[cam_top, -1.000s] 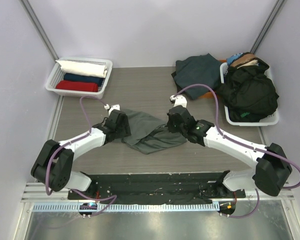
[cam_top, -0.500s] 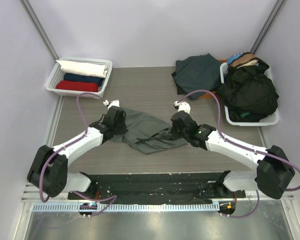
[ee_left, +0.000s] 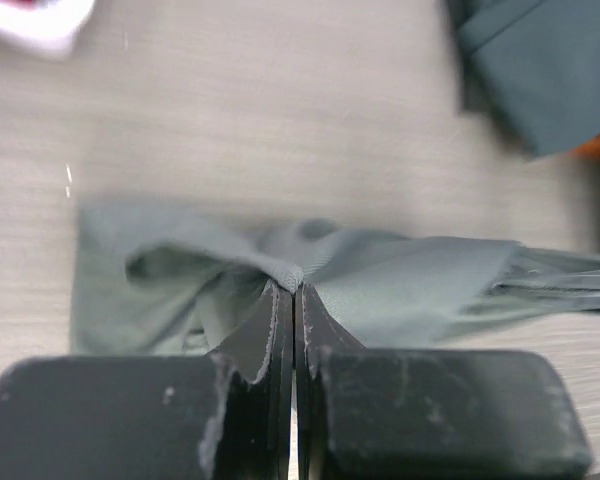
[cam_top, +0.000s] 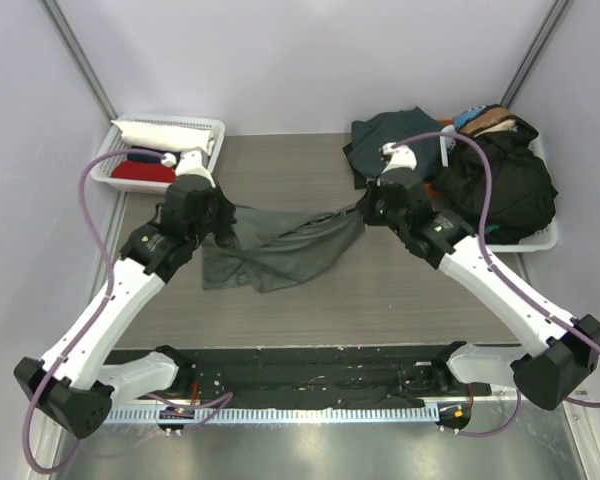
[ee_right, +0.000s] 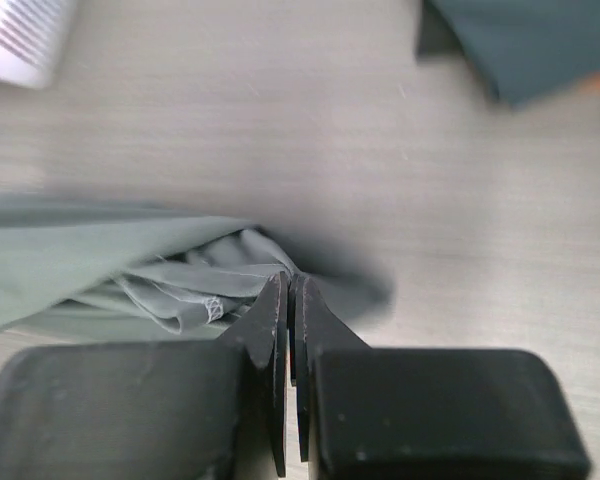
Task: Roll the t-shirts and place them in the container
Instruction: Flatten out the T-shirt at the center of the board.
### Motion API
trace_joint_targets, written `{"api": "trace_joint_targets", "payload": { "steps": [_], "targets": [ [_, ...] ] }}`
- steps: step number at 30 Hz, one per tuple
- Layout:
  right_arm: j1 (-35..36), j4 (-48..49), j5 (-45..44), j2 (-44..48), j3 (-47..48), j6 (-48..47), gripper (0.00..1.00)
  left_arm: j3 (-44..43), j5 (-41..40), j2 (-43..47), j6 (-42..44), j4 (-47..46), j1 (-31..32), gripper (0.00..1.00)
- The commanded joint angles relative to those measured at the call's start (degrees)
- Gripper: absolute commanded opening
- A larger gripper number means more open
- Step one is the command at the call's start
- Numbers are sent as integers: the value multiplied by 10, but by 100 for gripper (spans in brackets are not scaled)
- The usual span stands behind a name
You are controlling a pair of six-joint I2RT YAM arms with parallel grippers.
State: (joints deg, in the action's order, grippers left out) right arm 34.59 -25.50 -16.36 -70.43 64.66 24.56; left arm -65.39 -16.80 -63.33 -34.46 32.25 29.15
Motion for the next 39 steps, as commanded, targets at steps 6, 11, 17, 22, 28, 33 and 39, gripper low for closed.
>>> {"api": "trace_joint_targets", "payload": {
  "steps": [6, 11, 17, 22, 28, 33, 39],
  "targets": [
    [-37, -50, 138, 11, 100, -13, 1, -70, 19, 109, 3, 83, 0, 0],
    [-70, -36, 145, -37, 71, 1, 1, -33, -5, 96, 4, 42, 0, 0],
    [-111, -20, 137, -11, 34, -7, 1, -82, -58, 72, 37, 73, -4, 0],
    [-145, -61, 136, 27, 67, -28, 1, -148, -110, 72, 63, 120, -10, 0],
    [-153, -121, 156, 93, 114, -33, 1, -211, -162, 127, 82, 178, -11, 0],
    [-153, -162, 230, 187, 143, -23, 1, -261, -154, 193, 70, 236, -11, 0],
    [-153, -202, 280, 262, 152, 3, 1, -294, -134, 232, 47, 287, -11, 0]
  ]
}}
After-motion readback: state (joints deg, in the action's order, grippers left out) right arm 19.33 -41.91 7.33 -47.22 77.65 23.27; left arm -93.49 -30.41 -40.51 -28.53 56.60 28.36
